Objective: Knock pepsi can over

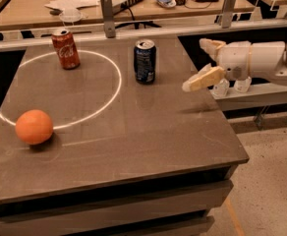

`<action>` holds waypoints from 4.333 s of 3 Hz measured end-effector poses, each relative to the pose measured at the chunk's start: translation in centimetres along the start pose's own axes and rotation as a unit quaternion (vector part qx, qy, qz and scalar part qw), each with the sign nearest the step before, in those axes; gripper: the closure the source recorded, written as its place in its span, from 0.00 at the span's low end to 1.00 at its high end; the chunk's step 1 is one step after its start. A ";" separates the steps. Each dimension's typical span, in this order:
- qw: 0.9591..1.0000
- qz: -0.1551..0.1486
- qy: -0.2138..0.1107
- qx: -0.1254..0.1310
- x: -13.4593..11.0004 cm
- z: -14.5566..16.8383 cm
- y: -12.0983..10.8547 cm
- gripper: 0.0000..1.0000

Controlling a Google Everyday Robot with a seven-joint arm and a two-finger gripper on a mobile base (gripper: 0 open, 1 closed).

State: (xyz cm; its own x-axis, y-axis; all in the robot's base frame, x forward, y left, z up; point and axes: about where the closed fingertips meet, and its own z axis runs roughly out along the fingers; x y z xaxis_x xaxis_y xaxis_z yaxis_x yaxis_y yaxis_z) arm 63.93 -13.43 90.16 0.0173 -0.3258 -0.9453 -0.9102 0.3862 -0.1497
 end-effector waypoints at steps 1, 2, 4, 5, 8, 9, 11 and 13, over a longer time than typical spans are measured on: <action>0.999 0.015 -0.041 -0.012 0.4 3.1 -0.4 0.00; 0.997 0.031 -0.059 -0.039 -0.6 7.0 0.3 0.00; 0.994 0.045 -0.066 -0.077 -1.2 11.1 0.5 0.16; 0.991 0.039 -0.079 -0.103 -1.7 13.2 0.4 0.40; 0.959 -0.278 0.020 -0.058 -7.5 12.4 2.0 1.00; 0.929 -0.364 0.054 -0.049 -9.3 11.7 2.2 1.00; 0.908 -0.393 0.095 -0.106 -8.6 11.7 2.8 1.00; 0.807 -0.489 0.174 -0.281 -6.0 13.1 6.2 1.00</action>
Offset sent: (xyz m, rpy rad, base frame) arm 0.0307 0.0861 -0.0165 0.1732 0.0553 0.0962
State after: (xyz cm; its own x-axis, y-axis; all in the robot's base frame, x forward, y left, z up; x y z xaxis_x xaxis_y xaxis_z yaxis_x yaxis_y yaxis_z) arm 63.56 2.20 91.11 0.8135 -0.4976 -0.3010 -0.5768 -0.6238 -0.5275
